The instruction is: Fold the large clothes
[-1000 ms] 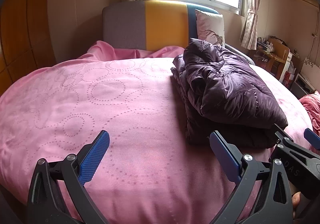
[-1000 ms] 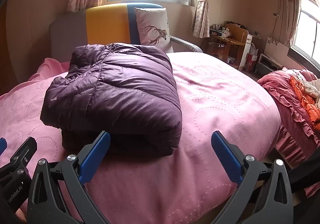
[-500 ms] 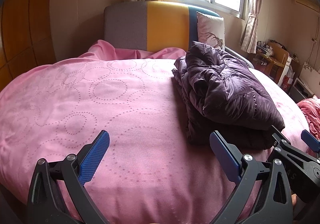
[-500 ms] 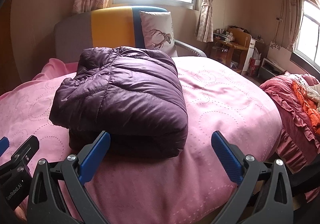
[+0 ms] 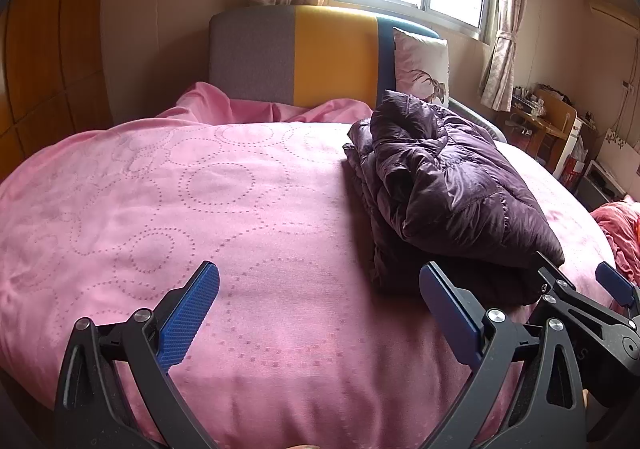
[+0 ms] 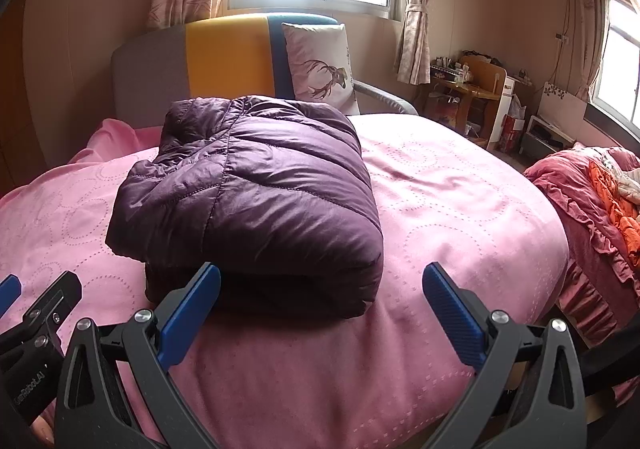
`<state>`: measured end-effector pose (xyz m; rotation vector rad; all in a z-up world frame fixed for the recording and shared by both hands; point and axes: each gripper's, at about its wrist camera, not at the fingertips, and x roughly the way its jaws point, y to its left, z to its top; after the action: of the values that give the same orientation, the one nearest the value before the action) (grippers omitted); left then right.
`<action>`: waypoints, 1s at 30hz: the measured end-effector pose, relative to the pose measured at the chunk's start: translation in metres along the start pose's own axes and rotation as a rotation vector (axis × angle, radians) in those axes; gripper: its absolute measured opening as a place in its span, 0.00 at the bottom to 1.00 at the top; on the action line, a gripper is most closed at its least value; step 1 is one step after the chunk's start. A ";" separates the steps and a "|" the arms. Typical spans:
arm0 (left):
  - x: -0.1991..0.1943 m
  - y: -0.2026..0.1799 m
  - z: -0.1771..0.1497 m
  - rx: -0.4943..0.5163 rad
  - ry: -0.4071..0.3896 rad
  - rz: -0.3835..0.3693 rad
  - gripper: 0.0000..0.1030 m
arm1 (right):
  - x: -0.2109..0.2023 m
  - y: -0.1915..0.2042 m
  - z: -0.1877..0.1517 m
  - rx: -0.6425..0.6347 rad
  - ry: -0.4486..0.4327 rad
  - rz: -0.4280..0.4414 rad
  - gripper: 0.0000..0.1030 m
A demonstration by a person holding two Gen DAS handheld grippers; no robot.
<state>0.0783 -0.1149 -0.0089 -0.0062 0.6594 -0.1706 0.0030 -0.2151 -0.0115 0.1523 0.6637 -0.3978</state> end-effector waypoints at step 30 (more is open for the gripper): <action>0.006 0.010 -0.001 -0.033 0.028 0.007 0.96 | -0.001 0.007 -0.004 -0.033 -0.009 0.020 0.98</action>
<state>0.0842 -0.1060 -0.0143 -0.0335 0.6899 -0.1532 0.0030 -0.2069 -0.0143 0.1254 0.6594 -0.3676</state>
